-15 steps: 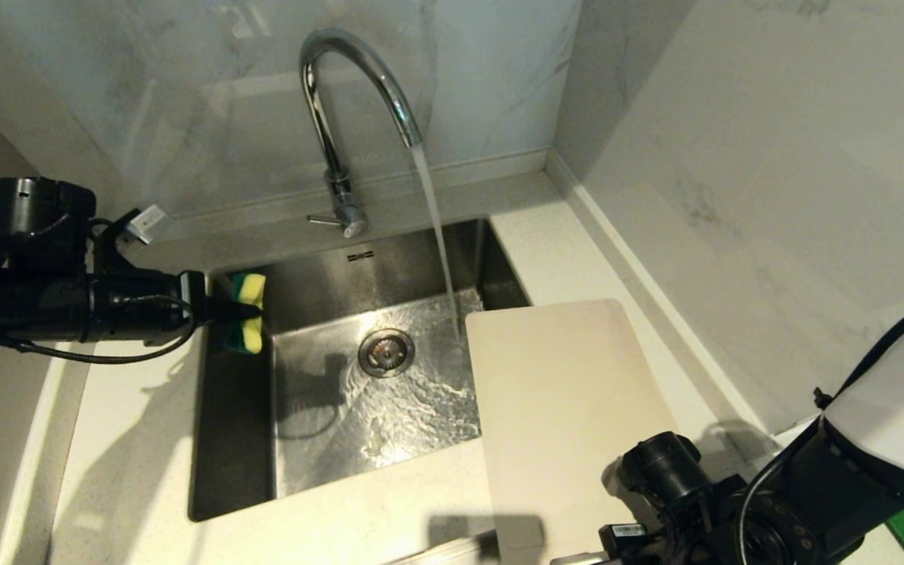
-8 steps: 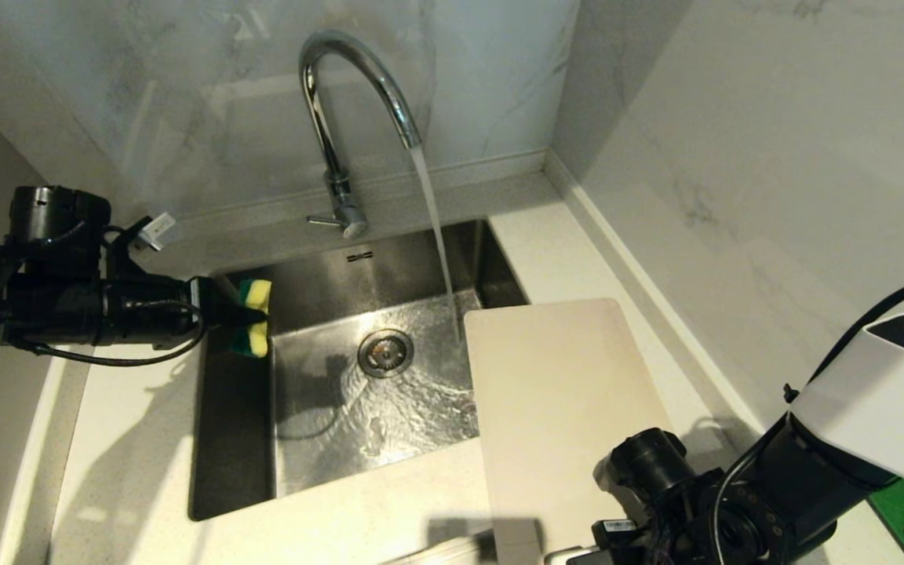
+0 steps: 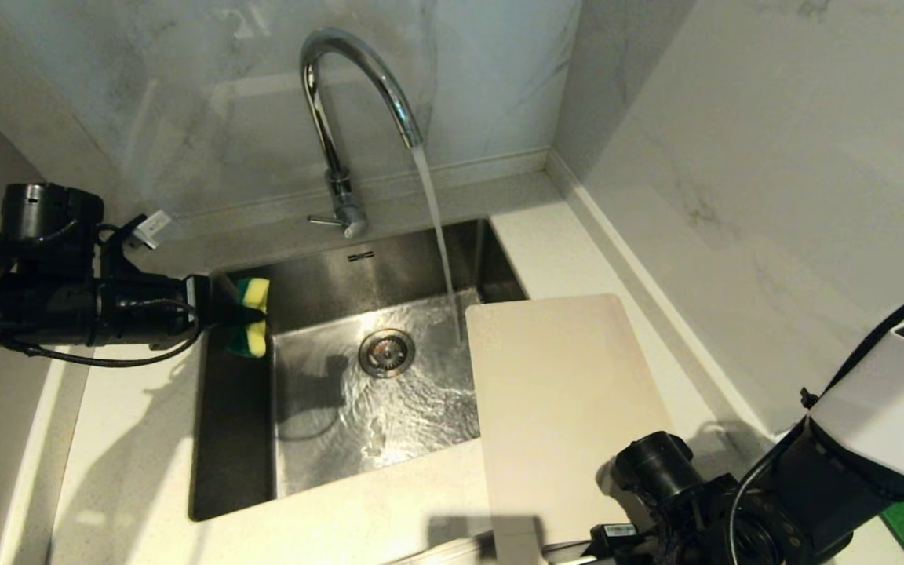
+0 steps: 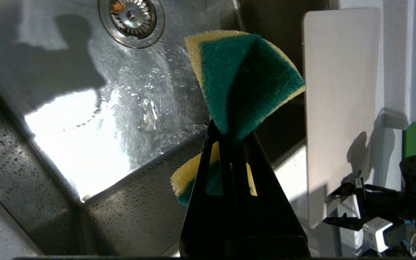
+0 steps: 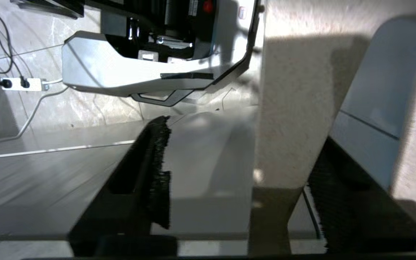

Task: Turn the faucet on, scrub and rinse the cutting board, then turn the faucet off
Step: Put down the cutting board

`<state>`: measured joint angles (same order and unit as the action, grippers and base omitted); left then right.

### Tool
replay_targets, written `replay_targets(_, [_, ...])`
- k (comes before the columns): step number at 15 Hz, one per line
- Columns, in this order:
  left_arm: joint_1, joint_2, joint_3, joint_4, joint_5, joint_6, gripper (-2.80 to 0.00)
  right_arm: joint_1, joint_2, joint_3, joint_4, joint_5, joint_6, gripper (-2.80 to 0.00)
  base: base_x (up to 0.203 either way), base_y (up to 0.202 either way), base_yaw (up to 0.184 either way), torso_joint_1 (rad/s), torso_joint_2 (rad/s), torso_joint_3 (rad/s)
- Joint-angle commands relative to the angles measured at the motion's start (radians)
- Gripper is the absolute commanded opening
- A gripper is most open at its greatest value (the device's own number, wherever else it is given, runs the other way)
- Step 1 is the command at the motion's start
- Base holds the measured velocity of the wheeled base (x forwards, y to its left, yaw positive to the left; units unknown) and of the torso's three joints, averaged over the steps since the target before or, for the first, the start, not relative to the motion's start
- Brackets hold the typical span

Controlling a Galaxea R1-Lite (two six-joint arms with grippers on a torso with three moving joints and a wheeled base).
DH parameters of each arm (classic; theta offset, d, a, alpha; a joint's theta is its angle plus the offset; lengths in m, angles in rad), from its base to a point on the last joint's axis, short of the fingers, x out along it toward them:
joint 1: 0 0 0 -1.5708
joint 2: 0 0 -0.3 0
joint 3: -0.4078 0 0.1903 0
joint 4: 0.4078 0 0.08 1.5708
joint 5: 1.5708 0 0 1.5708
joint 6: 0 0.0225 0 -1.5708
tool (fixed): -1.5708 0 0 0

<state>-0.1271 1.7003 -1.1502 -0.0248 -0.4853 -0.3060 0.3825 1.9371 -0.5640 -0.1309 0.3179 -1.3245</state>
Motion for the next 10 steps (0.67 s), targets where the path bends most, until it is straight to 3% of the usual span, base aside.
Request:
replay_targets(1, [-0.002,-0.024,0.001,0.003,-0.002,-0.002,-2.8,0.009,-0.072,0.026,0.002,0.004,-0.007,0.0,0.0,0.0,0.0,0.0,0.0,0.0])
replay_targets(8, [-0.022,-0.088,0.004,0.009,0.001,-0.024,-2.8,0.009,-0.25,0.097,0.002,0.009,0.003,0.0,0.0,0.0,0.0,0.0,0.0,0.0])
replay_targets(10, [-0.02,-0.1,0.004,0.011,0.002,-0.025,-2.8,0.008,-0.298,0.098,0.002,0.067,0.059,0.0,0.0,0.0,0.0,0.0,0.0,0.0])
